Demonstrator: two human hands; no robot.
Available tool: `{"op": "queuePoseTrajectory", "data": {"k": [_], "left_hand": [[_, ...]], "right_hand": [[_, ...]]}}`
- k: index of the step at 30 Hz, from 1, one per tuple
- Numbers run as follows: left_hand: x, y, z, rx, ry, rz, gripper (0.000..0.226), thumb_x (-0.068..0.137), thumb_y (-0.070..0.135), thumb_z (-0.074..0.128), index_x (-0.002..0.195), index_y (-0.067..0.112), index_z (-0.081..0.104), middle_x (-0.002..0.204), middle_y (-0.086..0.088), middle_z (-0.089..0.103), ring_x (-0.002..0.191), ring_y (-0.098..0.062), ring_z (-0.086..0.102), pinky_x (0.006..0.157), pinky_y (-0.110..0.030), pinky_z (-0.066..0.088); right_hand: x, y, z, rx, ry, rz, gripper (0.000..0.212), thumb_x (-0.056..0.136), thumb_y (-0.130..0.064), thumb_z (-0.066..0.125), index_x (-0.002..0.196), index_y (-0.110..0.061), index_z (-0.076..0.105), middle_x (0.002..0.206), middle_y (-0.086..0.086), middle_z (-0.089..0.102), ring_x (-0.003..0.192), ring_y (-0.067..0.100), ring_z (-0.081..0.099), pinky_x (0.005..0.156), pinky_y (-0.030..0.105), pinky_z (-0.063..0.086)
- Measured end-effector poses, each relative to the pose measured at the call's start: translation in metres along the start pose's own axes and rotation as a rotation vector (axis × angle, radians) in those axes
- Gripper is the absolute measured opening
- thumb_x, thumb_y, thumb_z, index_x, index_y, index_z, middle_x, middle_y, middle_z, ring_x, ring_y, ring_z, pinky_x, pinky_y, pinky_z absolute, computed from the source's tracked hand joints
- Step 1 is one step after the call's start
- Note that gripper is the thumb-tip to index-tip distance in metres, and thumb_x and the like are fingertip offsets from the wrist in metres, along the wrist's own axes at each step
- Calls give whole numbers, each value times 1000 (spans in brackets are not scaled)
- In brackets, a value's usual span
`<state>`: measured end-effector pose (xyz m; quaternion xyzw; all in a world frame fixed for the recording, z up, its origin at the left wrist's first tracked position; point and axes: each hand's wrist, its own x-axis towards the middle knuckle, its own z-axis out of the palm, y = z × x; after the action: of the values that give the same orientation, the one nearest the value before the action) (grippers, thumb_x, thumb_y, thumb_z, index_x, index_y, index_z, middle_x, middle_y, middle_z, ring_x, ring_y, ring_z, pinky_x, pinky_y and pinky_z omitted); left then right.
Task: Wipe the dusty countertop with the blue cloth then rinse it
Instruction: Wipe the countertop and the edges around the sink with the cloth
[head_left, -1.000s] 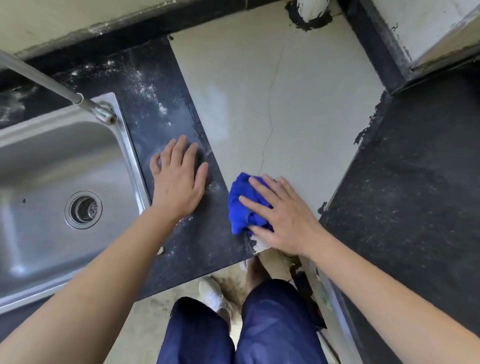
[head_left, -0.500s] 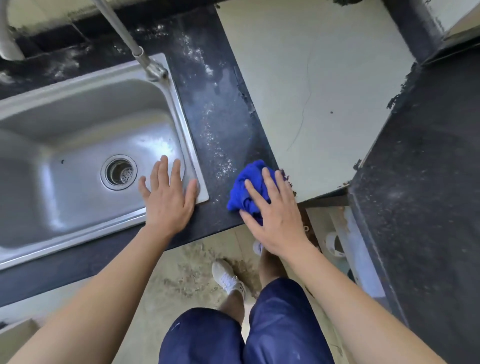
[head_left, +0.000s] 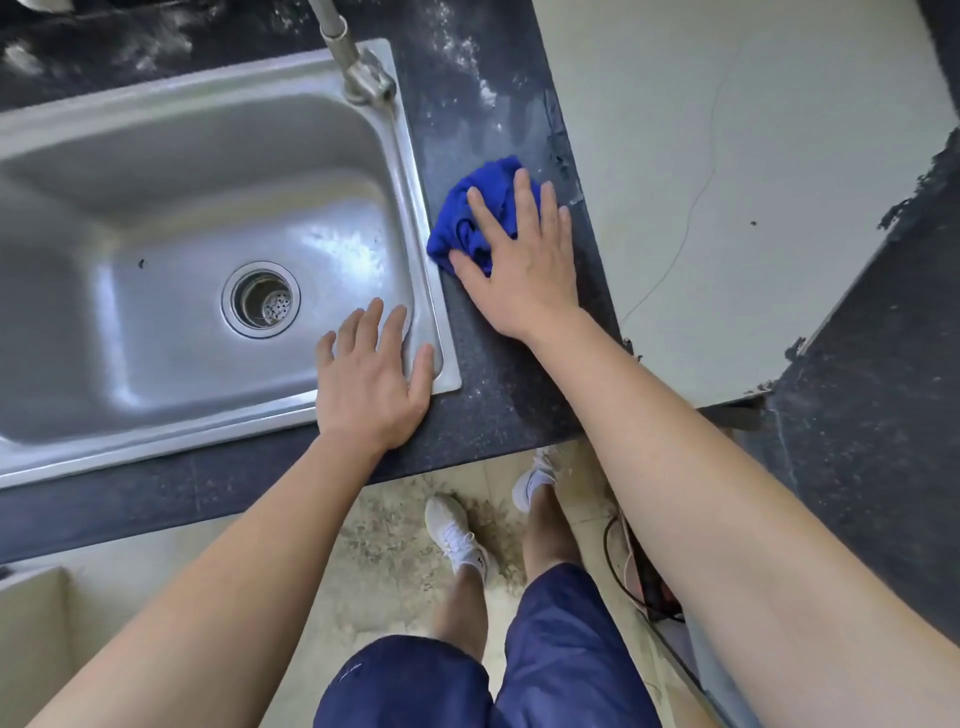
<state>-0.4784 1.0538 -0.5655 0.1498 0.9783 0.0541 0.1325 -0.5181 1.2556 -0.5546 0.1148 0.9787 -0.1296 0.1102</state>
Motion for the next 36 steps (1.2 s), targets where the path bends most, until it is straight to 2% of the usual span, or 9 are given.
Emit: {"op": "queuePoseTrajectory", "data": {"k": [3,8,11,14,19,23,28,31,36], "left_hand": [[0,0,1,1,7,-4,63,96,56,24,145,19,41,153,-13,40,140,-33,35,112,-53,27],[0,1,-1,-23,3,-4,65,95,57,24,145,18,41,153,-13,40,140,-34,35,112,-53,27],[0,1,-2,-25,-20,-10,65,95,57,23,145,19,41,153,-13,40,140,-34,35,112,-53,27],[0,2,-3,-28,-25,-9,67,94,58,23,145,19,42,152,-13,41,139,-34,36,111,-53,29],[0,1,-2,-27,-15,-7,65,95,57,25,145,18,41,152,-13,41,139,-35,37,110,-54,30],[0,0,-1,-20,-2,-4,64,96,56,25,146,20,39,153,-12,40,140,-34,36,111,-53,30],[-1,1,-2,-33,-6,0,66,95,56,24,148,19,37,155,-13,36,142,-33,33,113,-52,27],[-2,3,-5,-53,-45,-10,67,96,56,23,148,16,36,157,-15,32,145,-34,27,115,-55,23],[-33,6,-12,-59,33,3,60,99,48,32,145,10,41,154,-20,35,143,-37,31,111,-59,28]], "right_hand": [[13,-13,1,6,36,-15,66,99,-59,31,158,-32,18,166,15,0,151,41,-2,123,52,1],[-88,26,10,4,22,-370,61,99,-51,44,154,-28,33,165,14,15,151,39,9,122,55,11],[-135,52,14,-12,-46,-467,61,97,-48,49,153,-28,36,164,13,17,152,38,11,121,55,14],[-107,50,6,-35,-73,-526,60,94,-51,49,151,-33,39,164,10,20,151,36,16,122,54,13],[14,9,-21,-88,-110,-320,63,99,-57,34,157,-40,16,167,5,1,153,31,0,123,50,0],[52,-7,-28,-54,-119,-238,62,101,-55,32,158,-37,14,167,7,-3,153,32,-3,123,49,1],[-56,18,-6,26,-45,-307,62,98,-51,42,155,-29,31,166,12,11,152,37,6,123,52,8],[-132,47,6,5,-97,-345,61,98,-51,43,154,-32,32,166,10,12,153,35,5,123,52,8],[-129,34,6,-28,-121,-293,62,98,-52,44,155,-33,29,166,10,8,152,36,5,123,53,7]]}}
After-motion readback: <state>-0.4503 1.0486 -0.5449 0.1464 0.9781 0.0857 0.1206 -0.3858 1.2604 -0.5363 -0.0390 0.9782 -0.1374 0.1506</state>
